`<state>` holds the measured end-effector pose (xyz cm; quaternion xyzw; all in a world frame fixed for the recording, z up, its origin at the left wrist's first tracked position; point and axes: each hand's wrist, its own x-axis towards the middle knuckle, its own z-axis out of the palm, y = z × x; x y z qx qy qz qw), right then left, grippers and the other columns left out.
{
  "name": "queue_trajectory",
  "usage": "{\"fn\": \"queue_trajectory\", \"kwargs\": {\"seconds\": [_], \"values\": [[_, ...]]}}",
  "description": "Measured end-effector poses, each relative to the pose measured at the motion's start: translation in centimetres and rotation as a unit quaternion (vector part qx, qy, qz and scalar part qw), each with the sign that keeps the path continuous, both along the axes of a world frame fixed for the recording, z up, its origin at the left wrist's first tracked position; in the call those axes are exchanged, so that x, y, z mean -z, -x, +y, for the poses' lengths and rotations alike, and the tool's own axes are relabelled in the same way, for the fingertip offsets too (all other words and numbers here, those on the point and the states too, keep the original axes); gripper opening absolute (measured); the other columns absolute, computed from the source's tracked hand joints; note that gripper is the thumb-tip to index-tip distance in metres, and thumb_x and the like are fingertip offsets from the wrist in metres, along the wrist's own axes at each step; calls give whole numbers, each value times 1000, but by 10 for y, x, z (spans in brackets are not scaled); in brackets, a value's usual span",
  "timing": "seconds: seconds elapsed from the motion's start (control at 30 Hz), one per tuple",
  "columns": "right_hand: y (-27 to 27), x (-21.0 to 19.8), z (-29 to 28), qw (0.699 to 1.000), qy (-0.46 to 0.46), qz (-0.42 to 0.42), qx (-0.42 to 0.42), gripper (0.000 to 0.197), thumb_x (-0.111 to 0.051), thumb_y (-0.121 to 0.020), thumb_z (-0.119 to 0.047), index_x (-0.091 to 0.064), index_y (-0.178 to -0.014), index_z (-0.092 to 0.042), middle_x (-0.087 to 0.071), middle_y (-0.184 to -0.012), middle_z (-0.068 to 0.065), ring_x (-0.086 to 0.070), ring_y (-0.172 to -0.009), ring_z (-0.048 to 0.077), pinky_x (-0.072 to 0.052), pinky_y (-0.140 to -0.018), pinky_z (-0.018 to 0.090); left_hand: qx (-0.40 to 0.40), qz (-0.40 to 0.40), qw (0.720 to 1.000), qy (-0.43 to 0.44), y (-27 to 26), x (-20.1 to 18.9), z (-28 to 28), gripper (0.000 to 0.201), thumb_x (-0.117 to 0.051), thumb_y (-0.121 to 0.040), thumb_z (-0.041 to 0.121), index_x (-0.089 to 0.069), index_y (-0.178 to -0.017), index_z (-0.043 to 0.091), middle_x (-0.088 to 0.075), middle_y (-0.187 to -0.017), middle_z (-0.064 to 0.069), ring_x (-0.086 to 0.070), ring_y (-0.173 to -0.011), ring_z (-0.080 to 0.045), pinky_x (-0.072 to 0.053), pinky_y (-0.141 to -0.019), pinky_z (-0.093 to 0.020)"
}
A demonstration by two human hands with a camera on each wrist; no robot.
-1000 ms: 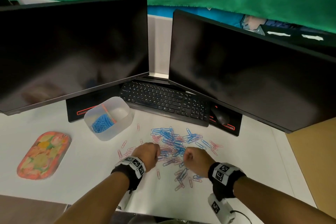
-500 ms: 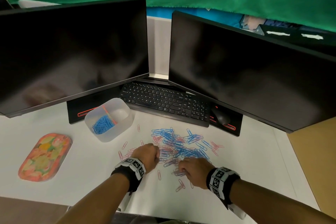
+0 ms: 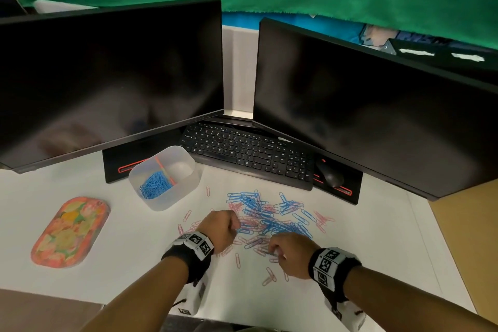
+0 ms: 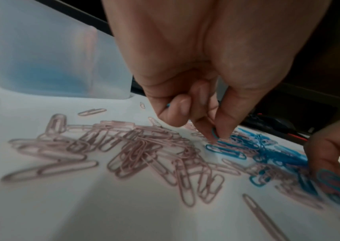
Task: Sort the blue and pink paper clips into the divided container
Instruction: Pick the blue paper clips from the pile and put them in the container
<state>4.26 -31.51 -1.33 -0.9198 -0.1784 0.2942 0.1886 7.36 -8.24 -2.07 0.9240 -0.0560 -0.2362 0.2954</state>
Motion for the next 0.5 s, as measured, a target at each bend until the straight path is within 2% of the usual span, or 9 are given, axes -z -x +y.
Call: {"fn": "queue_trajectory", "kwargs": {"seconds": [0.1,0.17,0.2,0.23,0.27,0.33,0.37,0.43,0.5], "values": [[-6,-4,3,997,-48,14,55,23,-50,-83,-13,-62,-99,-24,-49,-72,-14,-48,-66,5,-41,-64,19,-27,20,999,37,-1,-2,3,33,-49,-89,9,-64,-113,25,-61,-82,5,-55,-69,-8,-40,-68,-15],[-11,-6,6,991,-85,27,102,12,-49,-85,-17,-60,-89,-18,-43,-61,-9,-40,-56,9,-37,-59,25,-50,47,995,73,-2,-5,5,33,-47,-89,10,-67,-112,25,-66,-93,4,-56,-67,-7,-41,-63,-12],[-14,-8,9,985,-111,40,130,12,-49,-88,-20,-57,-84,-13,-42,-60,-8,-38,-55,11,-35,-58,27,-72,65,990,101,-3,-5,6,32,-47,-90,9,-69,-108,23,-67,-95,4,-56,-67,-8,-42,-60,-13],[-17,-10,12,974,-142,59,164,18,-48,-88,-23,-54,-78,-10,-42,-59,-8,-37,-55,12,-34,-57,27,-104,88,981,137,-4,-7,6,31,-46,-89,7,-71,-103,19,-66,-91,5,-55,-64,-9,-43,-57,-16],[-21,-12,15,959,-176,86,204,20,-47,-85,-25,-53,-73,-10,-42,-57,-8,-37,-53,11,-32,-55,25,-150,119,964,183,-5,-7,5,29,-45,-88,3,-71,-94,15,-62,-80,4,-51,-57,-11,-40,-54,-19],[-28,-18,23,910,-256,157,287,17,-41,-76,-21,-48,-62,-13,-38,-52,-6,-32,-45,10,-24,-46,21,-253,180,906,288,-7,-12,2,20,-43,-79,-3,-61,-76,6,-44,-60,-3,-35,-43,-13,-28,-48,-19],[-31,-21,27,874,-298,197,329,19,-38,-77,-17,-45,-60,-15,-36,-52,-4,-28,-43,11,-19,-44,20,-295,199,873,335,-7,-15,0,16,-42,-74,-3,-54,-70,5,-35,-57,-5,-27,-40,-13,-23,-48,-17],[-35,-26,31,806,-358,256,396,26,-35,-83,-16,-43,-59,-16,-37,-54,-1,-26,-44,12,-16,-44,21,-345,218,821,400,-8,-19,-2,15,-37,-72,-2,-47,-64,6,-34,-59,-7,-24,-40,-13,-20,-46,-15],[-36,-28,34,768,-377,279,435,33,-38,-90,-25,-45,-59,-16,-41,-54,0,-29,-46,14,-18,-44,21,-365,234,788,438,-7,-22,-1,21,-33,-79,1,-46,-63,8,-41,-60,-8,-28,-42,-14,-23,-45,-16]]}}
